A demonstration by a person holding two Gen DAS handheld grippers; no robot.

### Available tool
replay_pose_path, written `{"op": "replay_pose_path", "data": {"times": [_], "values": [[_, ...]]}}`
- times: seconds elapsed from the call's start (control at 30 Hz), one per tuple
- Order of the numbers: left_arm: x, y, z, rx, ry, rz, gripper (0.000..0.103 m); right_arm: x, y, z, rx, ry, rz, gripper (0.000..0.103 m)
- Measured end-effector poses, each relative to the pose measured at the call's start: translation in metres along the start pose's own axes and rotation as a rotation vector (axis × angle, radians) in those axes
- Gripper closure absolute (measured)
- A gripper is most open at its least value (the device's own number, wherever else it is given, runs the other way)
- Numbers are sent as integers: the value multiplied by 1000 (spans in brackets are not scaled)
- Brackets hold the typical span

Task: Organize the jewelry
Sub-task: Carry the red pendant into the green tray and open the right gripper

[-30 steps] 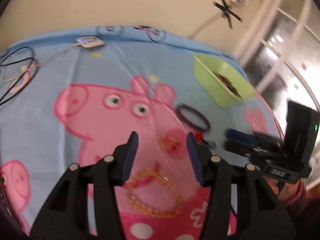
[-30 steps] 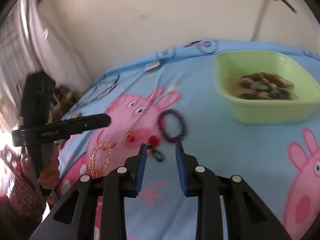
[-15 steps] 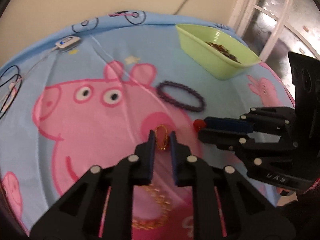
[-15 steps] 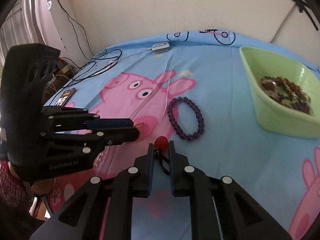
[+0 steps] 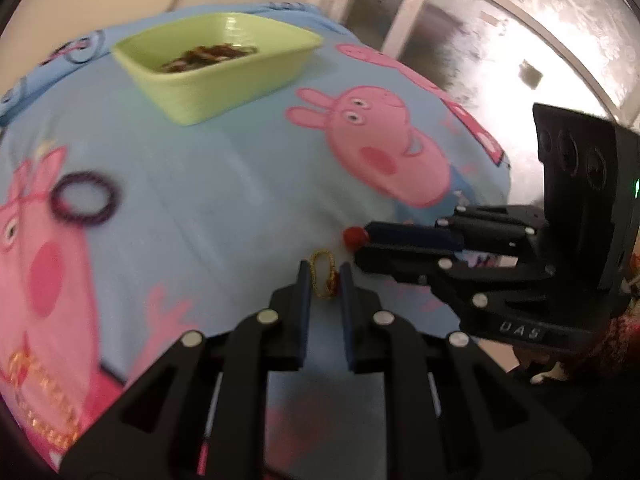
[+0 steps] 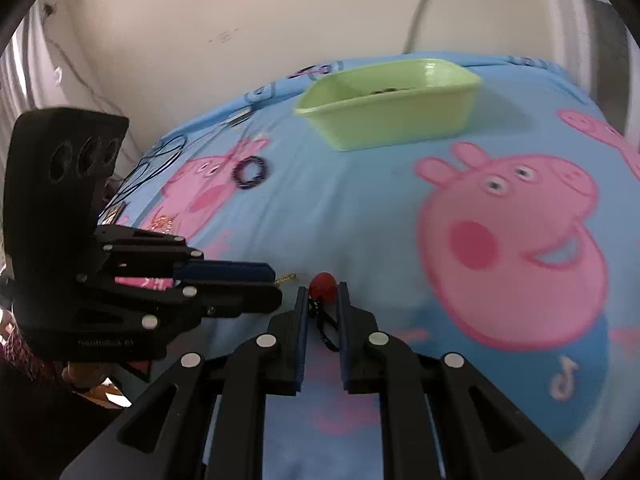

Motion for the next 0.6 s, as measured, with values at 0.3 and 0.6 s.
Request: {"op": "replay_pose_path", "data": {"times": [0.3, 0.6], "values": [[-6, 67, 1, 2, -25, -47, 90, 16, 39, -44, -90, -34, -144, 103], [-28, 159, 53, 109, 95, -159, 85, -18, 132, -80, -104, -1, -279, 103]]}}
Point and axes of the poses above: each gripper's, at about its wrist camera, not at the fingertips, and x roughly against the way its jaws point, z to its left, y to its top, the point moved 2 cm from there along -x, roughly the way its jaws point, and after that the axes turned 12 degrees about -z, right-handed, at the moved point
